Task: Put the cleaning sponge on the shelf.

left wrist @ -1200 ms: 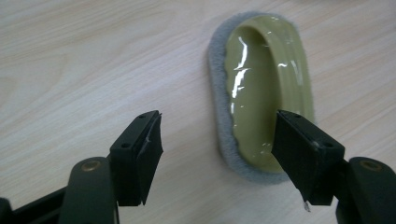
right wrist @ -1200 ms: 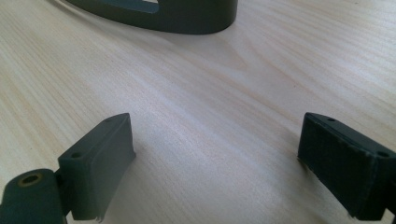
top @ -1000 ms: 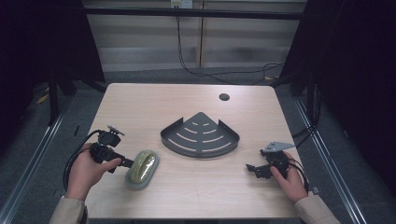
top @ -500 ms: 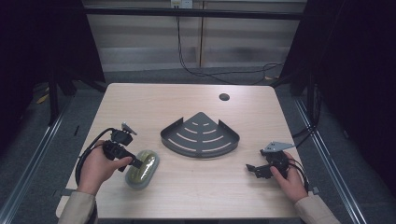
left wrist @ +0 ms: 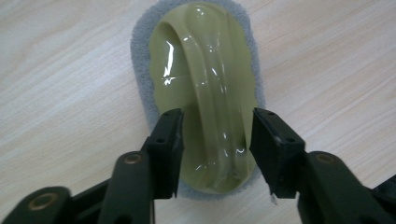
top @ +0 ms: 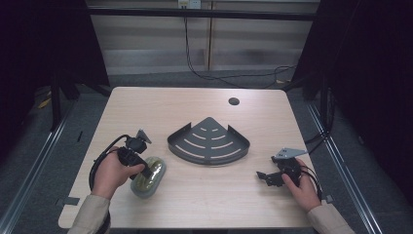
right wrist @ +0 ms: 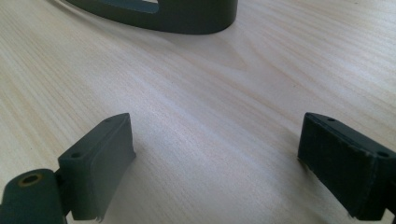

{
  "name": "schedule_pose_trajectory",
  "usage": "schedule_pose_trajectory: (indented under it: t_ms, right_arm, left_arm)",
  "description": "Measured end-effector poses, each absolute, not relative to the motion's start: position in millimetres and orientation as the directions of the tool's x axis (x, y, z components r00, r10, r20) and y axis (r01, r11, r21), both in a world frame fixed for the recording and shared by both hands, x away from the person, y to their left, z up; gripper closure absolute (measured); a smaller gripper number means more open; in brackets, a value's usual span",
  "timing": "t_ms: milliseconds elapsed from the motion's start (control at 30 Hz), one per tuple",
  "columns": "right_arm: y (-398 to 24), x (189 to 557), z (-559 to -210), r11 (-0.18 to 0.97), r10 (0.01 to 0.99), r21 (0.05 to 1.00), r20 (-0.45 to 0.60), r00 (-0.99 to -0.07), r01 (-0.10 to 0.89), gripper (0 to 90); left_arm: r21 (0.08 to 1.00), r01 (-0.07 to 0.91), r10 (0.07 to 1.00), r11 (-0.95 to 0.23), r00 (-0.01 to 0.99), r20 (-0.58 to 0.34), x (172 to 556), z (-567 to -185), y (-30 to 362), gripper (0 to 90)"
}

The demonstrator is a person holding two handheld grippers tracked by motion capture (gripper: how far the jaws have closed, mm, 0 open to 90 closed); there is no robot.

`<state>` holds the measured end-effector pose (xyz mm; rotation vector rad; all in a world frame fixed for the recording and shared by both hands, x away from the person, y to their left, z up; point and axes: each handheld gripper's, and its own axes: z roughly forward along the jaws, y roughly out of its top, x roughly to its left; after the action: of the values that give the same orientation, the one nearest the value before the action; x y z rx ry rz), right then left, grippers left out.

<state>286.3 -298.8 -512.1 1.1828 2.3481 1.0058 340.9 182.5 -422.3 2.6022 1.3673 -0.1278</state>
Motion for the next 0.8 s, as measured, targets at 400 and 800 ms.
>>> schedule_pose_trajectory:
  t_ms: [400,800]
  right_arm:
    - [-299,286,-512,0.408,0.797,0.715,0.025,-0.603,0.568,9.8]
    - [-299,286,-512,0.408,0.797,0.715,0.024,-0.604,0.568,9.8]
  left_arm:
    - [0.107,0.828,0.815,-0.55,0.561,-0.147,347,-416,176,70.8]
    - [0.113,0.814,0.797,-0.569,0.581,-0.165,356,-401,181,70.8]
